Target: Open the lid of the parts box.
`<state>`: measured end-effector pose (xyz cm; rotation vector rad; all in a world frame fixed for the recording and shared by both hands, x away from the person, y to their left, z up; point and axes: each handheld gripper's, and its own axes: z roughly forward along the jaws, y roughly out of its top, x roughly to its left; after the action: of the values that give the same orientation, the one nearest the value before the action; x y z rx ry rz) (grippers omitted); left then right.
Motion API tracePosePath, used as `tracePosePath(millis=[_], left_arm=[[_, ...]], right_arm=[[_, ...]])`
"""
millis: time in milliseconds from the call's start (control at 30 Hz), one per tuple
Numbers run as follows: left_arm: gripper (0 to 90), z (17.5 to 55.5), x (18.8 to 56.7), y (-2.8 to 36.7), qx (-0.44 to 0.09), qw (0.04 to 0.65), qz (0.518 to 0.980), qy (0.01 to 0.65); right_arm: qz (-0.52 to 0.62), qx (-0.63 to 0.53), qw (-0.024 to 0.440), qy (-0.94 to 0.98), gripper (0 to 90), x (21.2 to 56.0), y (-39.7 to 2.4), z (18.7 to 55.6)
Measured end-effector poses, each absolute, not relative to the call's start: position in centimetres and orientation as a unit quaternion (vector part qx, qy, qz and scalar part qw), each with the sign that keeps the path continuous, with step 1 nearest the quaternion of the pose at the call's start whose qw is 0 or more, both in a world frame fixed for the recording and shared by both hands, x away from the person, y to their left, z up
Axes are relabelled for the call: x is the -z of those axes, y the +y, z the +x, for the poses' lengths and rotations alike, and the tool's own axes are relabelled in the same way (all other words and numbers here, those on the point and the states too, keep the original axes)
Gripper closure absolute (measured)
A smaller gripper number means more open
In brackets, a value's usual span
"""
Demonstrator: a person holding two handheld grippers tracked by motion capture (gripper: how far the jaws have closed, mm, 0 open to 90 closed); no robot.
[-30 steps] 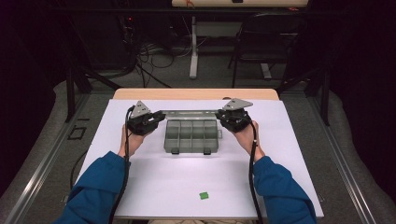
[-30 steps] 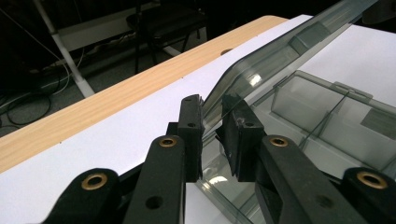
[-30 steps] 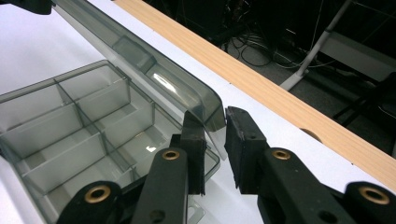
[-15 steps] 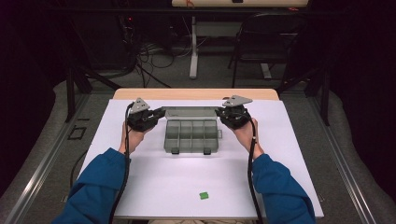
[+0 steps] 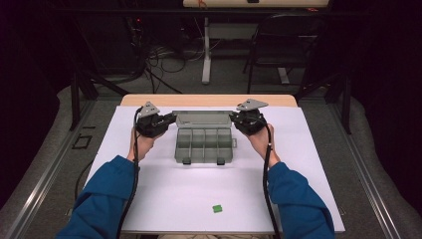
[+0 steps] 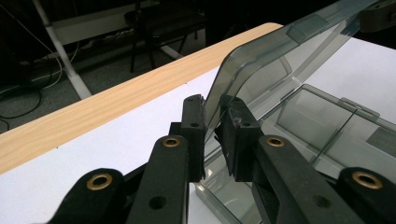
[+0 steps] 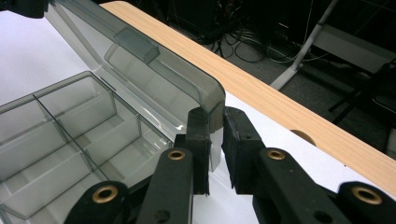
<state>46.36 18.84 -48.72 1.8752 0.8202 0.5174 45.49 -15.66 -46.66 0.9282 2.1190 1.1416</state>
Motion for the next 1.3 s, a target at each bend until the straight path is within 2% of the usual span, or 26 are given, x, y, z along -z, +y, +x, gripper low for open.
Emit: tracePosePath(millis=[1300], left_arm=[[82.8, 48.4, 51.0, 18.1, -0.219, 0.489, 0.753, 0.382]], right_arm=[[0.407, -0.424, 0.259, 0.767, 82.5, 49.2, -15.4, 48.2]])
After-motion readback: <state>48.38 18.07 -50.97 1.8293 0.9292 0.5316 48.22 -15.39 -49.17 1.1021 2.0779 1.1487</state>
